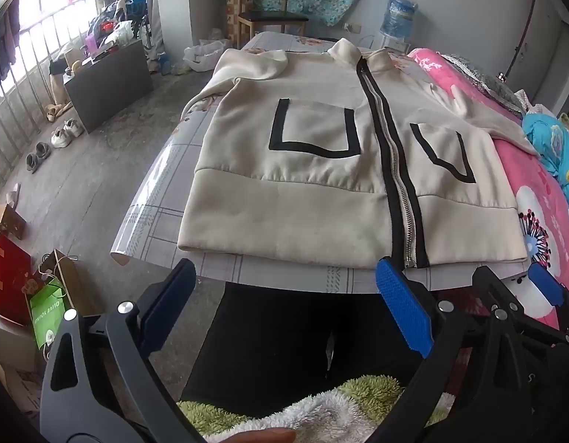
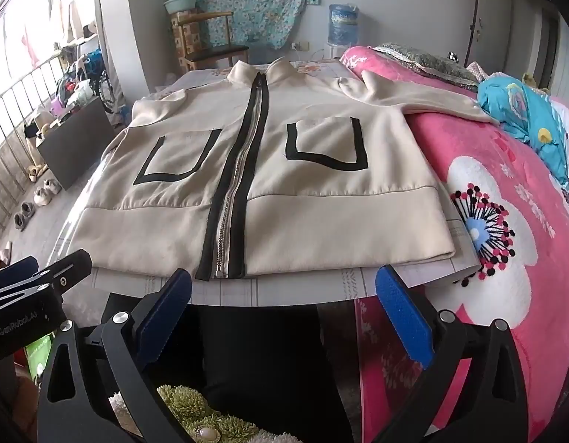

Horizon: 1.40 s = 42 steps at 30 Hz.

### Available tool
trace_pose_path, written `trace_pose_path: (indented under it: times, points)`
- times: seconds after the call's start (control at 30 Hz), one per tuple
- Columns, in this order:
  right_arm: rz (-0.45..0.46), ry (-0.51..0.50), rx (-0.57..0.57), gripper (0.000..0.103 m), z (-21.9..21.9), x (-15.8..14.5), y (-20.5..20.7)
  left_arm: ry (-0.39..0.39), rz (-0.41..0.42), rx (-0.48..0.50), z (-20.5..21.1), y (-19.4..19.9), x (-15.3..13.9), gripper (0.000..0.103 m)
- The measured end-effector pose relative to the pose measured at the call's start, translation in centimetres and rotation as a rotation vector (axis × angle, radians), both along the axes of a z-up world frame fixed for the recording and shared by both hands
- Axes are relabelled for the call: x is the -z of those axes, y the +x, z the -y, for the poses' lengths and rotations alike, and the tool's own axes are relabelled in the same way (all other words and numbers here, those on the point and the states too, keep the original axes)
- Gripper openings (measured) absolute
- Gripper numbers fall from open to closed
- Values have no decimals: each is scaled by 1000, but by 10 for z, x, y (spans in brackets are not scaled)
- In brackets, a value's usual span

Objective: Fold large clothes

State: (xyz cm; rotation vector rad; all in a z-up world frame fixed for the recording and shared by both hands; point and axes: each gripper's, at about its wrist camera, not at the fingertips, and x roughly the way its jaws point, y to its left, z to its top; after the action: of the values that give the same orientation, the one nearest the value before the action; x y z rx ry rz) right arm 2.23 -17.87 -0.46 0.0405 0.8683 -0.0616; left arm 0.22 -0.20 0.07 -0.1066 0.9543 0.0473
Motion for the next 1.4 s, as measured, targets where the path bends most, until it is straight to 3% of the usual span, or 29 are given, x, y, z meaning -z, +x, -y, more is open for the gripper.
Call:
trace_pose_path:
  times: [1.03, 1.4]
  points:
    - [-16, -19, 12, 97, -4, -2, 0, -3, -8, 11, -3, -3, 0, 95]
    - [-13, -72, 30, 97, -11, -9, -2, -10, 4, 9, -10, 0, 0, 95]
